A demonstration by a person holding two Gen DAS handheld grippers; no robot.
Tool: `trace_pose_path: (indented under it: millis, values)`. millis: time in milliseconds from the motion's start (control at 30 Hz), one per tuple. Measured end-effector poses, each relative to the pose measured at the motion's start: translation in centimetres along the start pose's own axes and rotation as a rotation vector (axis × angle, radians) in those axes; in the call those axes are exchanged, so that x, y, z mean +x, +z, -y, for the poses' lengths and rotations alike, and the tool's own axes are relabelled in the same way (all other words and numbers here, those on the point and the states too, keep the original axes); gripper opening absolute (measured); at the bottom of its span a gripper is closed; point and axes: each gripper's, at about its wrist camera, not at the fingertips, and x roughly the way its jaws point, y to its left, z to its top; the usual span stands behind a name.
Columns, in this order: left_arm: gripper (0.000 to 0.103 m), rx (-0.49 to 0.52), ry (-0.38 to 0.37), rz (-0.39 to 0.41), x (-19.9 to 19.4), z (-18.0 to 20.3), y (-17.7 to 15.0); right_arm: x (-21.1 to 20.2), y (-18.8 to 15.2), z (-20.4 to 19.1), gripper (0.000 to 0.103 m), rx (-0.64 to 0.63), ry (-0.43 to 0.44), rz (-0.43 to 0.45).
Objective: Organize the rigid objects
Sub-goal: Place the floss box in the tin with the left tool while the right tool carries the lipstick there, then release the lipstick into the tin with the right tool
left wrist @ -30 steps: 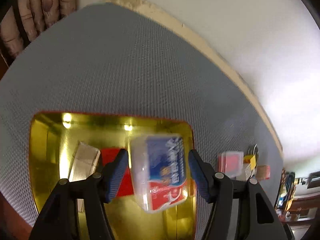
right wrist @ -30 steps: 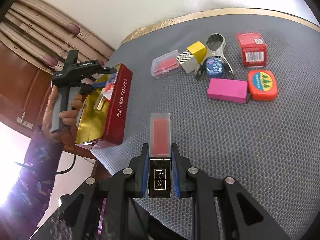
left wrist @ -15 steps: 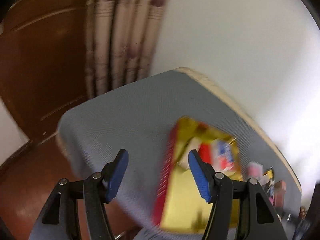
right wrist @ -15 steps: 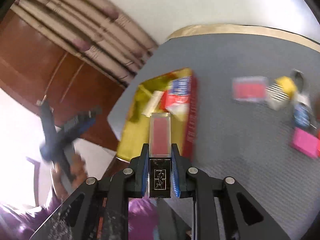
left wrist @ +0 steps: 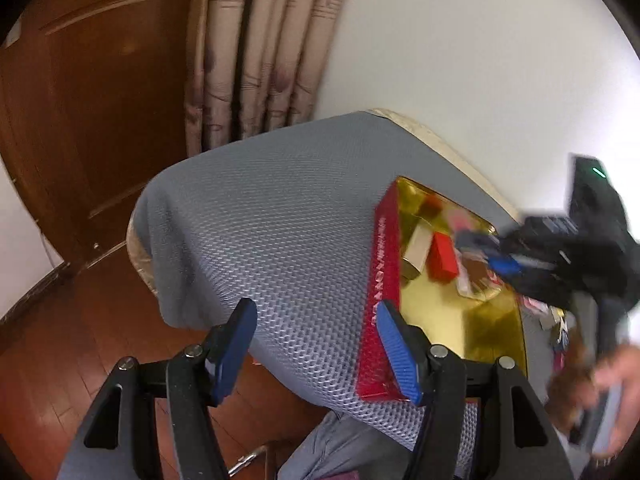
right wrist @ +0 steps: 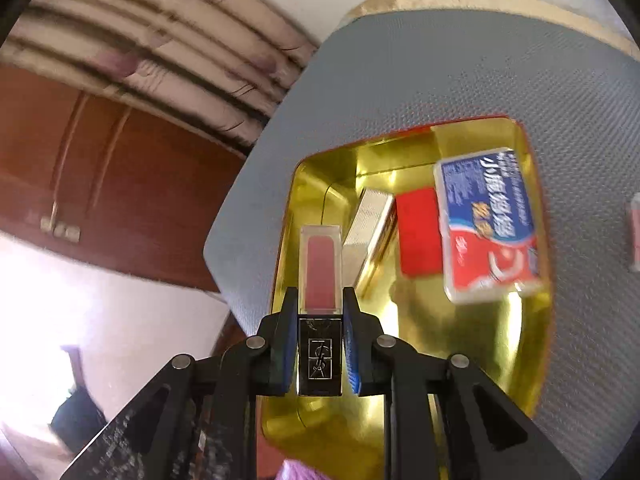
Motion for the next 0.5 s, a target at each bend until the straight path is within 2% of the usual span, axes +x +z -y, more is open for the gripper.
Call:
trace_pose_path:
  millis: [33,167,333,433,500]
  values:
    - [0.064,0.007,0.003,0.004,-0.1,0.1,0.0,0.9,0.7,0.3,0.02,0.047,0.029,-0.007]
    - [0.064,0.028,0.013,0.038,-0.6,0.5,-0.1,2.9,1.7,1.0,0.02,0.141,0.04,-0.008]
    - [0.064,0.064,0.039,0.078,-1.0,0.9,0.0,4.6,2.5,1.3,0.023,0.216,0.066,0.0]
    - [0.064,0.076,0.046,0.073,-0.9,1.2,-0.1,4.6,2.7,1.5,0.047,0.244,0.096,0.03]
    - [0.064,0.082,0.053,0.074,-0.8,1.3,-0.1,3.7,2.4,1.3,0.048,0.216,0.067,0.063]
